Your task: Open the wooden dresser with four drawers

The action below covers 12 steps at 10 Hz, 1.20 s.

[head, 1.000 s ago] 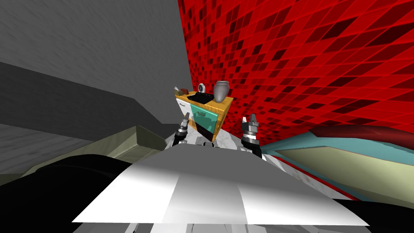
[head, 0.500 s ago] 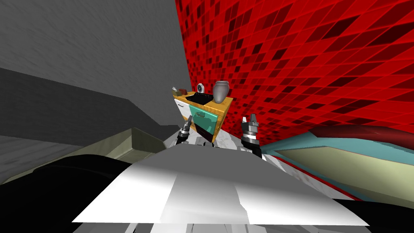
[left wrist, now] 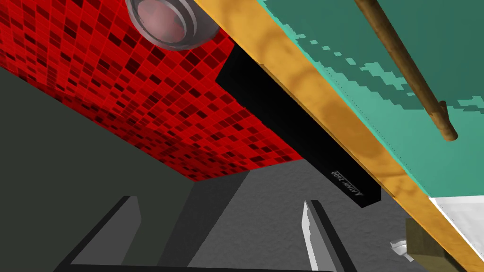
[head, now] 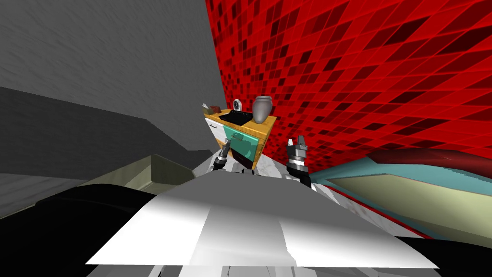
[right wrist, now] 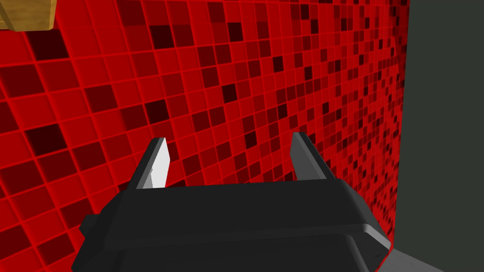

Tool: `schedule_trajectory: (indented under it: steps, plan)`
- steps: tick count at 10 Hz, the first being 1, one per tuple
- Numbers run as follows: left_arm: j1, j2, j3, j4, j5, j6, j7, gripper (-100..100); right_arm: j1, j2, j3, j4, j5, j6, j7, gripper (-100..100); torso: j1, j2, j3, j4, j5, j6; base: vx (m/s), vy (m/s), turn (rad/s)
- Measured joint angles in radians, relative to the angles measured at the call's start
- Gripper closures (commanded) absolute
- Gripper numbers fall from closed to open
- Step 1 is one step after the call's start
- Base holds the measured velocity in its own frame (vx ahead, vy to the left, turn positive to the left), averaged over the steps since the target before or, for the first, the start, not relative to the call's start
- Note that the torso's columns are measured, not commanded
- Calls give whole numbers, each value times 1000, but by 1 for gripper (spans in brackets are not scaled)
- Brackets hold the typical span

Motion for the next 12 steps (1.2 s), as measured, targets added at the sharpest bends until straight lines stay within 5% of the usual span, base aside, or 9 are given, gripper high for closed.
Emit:
schedule_trajectory:
  steps: [12]
  plan:
    - [-71, -8, -47, 310, -49, -192, -86, -100, 0, 0, 0, 0, 0, 0, 0, 0, 1, -1, -1, 0, 0, 0, 50, 12, -38]
